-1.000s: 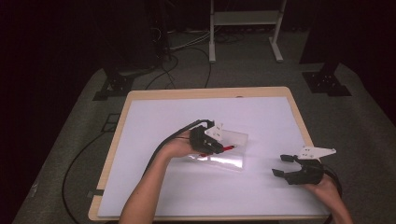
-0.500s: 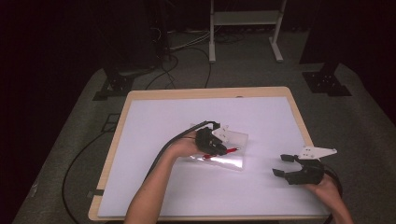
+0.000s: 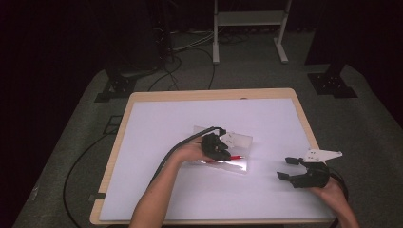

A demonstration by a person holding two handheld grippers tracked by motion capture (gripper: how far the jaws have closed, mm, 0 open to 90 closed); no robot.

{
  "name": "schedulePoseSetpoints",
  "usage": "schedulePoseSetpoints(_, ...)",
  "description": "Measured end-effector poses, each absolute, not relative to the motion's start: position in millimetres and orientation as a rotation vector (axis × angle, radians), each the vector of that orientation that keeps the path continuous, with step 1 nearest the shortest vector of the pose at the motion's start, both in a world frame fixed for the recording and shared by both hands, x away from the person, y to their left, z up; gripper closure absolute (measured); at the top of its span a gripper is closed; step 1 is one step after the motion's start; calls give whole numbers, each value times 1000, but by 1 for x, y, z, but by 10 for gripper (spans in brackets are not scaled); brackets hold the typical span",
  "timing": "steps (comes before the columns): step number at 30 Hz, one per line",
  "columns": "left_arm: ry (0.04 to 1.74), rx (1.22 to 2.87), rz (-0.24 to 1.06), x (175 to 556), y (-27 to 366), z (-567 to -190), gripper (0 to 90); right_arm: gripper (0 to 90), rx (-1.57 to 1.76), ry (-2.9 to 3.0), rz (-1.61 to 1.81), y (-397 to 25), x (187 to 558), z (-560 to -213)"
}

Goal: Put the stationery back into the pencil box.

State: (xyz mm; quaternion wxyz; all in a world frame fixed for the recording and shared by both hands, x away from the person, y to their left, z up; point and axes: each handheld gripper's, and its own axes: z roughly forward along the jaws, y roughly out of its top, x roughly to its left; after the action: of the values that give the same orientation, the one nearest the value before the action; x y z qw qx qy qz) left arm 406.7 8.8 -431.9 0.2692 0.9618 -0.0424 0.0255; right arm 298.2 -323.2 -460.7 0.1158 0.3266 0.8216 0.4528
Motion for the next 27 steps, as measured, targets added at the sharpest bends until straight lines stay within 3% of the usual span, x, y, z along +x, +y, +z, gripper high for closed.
schedulePoseSetpoints(27, -106, 2647, 53, 409, 3, -444, 785, 259, 952, 2403, 1327, -324, 298, -460)
